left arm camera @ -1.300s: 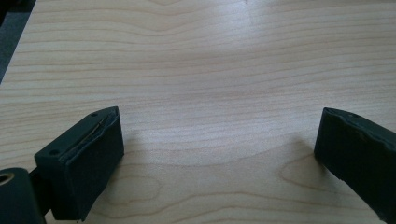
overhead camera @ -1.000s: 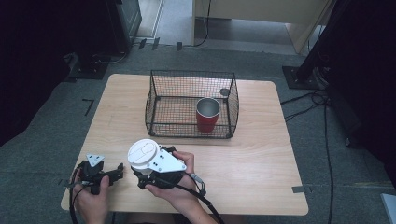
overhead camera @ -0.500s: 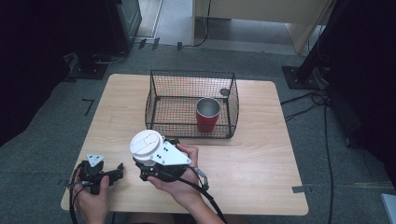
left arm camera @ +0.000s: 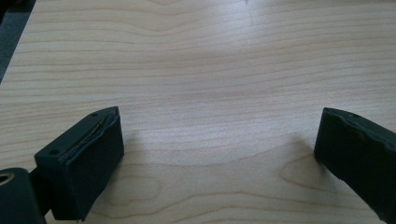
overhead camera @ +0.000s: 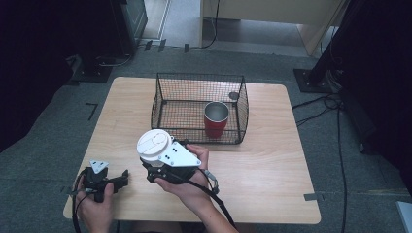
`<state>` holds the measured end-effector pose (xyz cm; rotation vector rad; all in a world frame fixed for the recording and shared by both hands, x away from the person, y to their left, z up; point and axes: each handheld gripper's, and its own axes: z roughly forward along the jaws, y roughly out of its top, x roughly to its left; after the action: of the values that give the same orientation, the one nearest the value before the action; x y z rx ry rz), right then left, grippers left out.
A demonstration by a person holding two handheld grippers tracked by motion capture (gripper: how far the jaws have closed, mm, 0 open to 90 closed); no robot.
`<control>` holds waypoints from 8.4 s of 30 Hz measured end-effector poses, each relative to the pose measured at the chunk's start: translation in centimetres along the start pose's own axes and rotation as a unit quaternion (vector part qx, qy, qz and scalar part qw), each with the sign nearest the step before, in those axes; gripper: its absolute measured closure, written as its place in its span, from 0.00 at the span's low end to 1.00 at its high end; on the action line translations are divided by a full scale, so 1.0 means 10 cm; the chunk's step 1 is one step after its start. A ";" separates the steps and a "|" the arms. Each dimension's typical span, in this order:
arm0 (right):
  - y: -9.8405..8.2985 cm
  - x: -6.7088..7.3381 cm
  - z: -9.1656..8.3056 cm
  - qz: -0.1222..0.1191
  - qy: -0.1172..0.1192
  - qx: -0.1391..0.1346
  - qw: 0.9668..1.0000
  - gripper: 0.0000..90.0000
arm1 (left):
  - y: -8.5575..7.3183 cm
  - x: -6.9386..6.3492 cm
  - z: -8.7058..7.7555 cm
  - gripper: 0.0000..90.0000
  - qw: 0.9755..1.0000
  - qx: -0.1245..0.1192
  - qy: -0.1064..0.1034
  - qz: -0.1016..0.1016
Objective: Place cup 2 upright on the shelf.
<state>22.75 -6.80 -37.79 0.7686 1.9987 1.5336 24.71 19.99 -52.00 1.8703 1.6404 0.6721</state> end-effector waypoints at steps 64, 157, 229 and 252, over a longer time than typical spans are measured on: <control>0.45 -0.65 0.33 0.020 -0.105 -0.044 0.993 0.18 | 0.00 0.00 0.00 0.02 1.000 0.000 0.000 0.000; -0.19 -1.67 1.71 0.094 -0.160 0.010 0.983 0.18 | 0.00 0.00 0.00 0.02 1.000 0.001 -0.003 0.005; -0.22 -1.53 1.69 0.034 -0.169 0.063 0.983 0.01 | 0.00 0.00 0.00 0.02 1.000 0.001 -0.003 0.006; -0.20 -1.61 1.55 0.021 -0.140 0.065 0.988 0.00 | 0.00 0.00 0.00 0.02 1.000 0.002 -0.003 0.006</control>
<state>44.64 -7.76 -42.64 1.0232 1.8937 1.2465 24.69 19.99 -51.98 1.8832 1.6291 0.6681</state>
